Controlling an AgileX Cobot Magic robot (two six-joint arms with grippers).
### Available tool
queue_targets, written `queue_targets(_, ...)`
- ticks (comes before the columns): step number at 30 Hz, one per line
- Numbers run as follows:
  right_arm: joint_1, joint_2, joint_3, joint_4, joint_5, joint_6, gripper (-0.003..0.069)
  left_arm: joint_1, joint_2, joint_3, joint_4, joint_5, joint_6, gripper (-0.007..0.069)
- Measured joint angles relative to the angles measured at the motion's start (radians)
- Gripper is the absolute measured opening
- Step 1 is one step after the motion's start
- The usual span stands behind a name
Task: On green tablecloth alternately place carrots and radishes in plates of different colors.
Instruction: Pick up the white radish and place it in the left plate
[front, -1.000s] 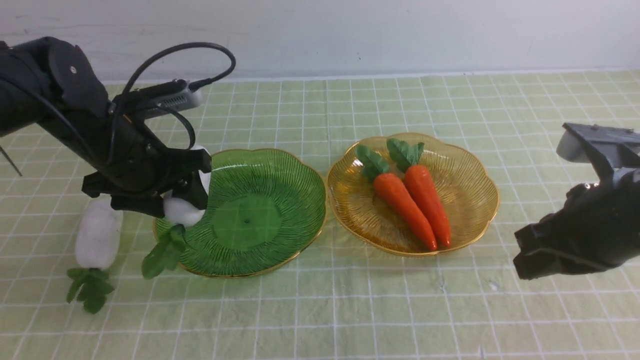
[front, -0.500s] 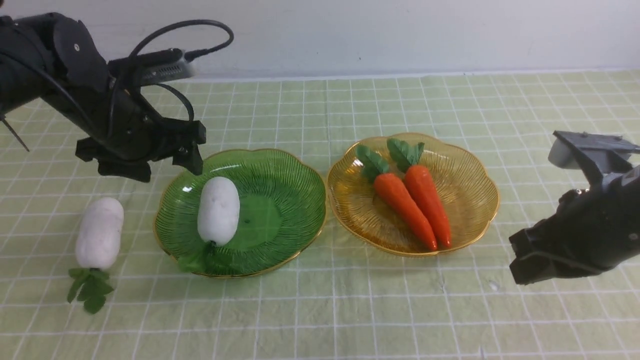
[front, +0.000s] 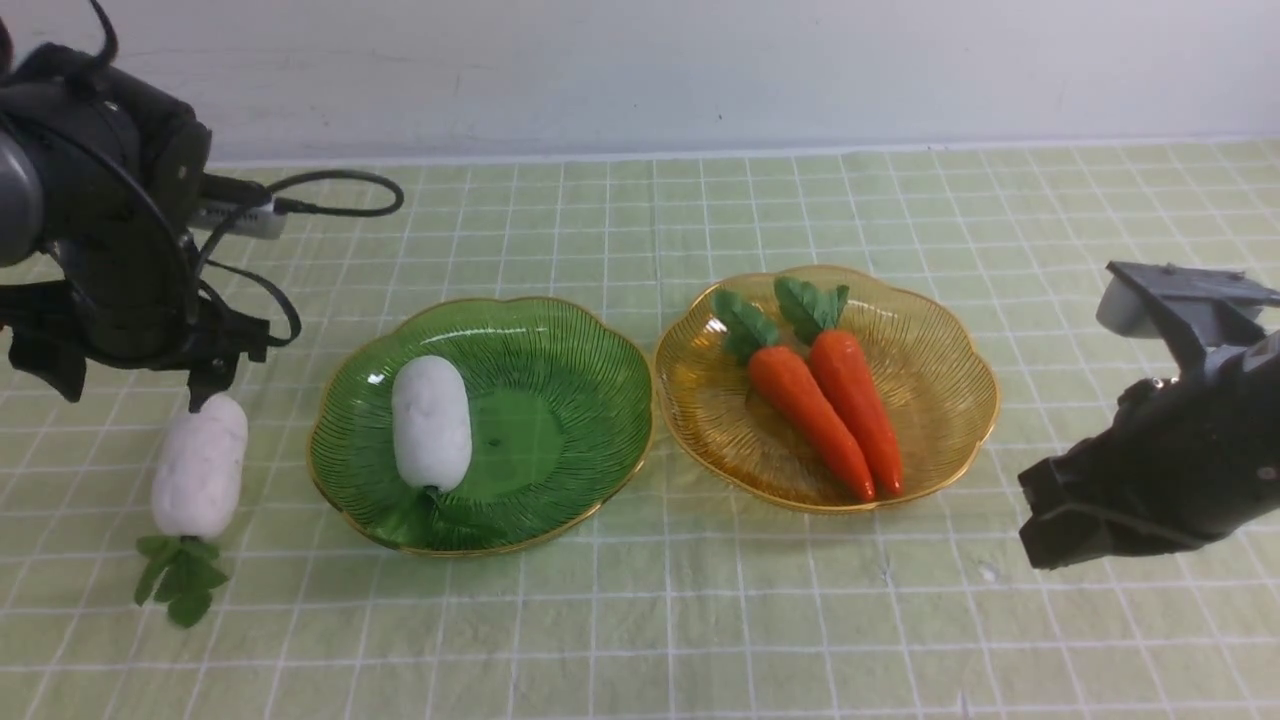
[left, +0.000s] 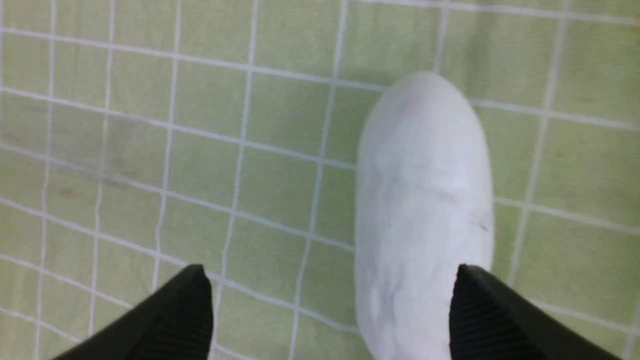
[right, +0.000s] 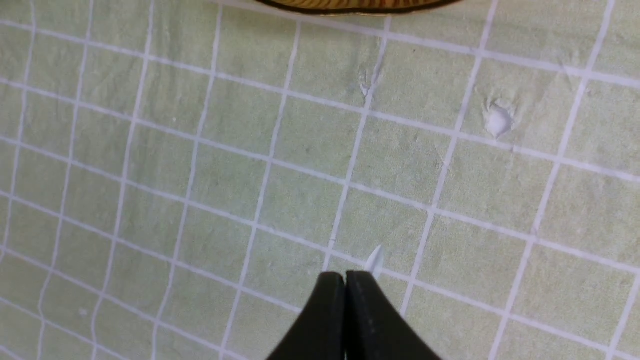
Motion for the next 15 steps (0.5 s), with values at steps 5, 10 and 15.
queue_targets(5,0.000,0.000,0.000,0.000,-0.001,0.000,-0.0014,0.000,0.106,-0.021,0.092,0.015,-0.023,0.0573)
queue_targets(10,0.000,0.000,0.000,-0.004,-0.001,0.000,-0.0014,0.000,0.123,-0.042,0.092,0.034,-0.023,0.0573)
queue_targets(15,0.000,0.000,0.000,-0.005,-0.002,0.000,-0.0014,0.000,0.124,-0.045,0.082,0.036,-0.031,0.0573)
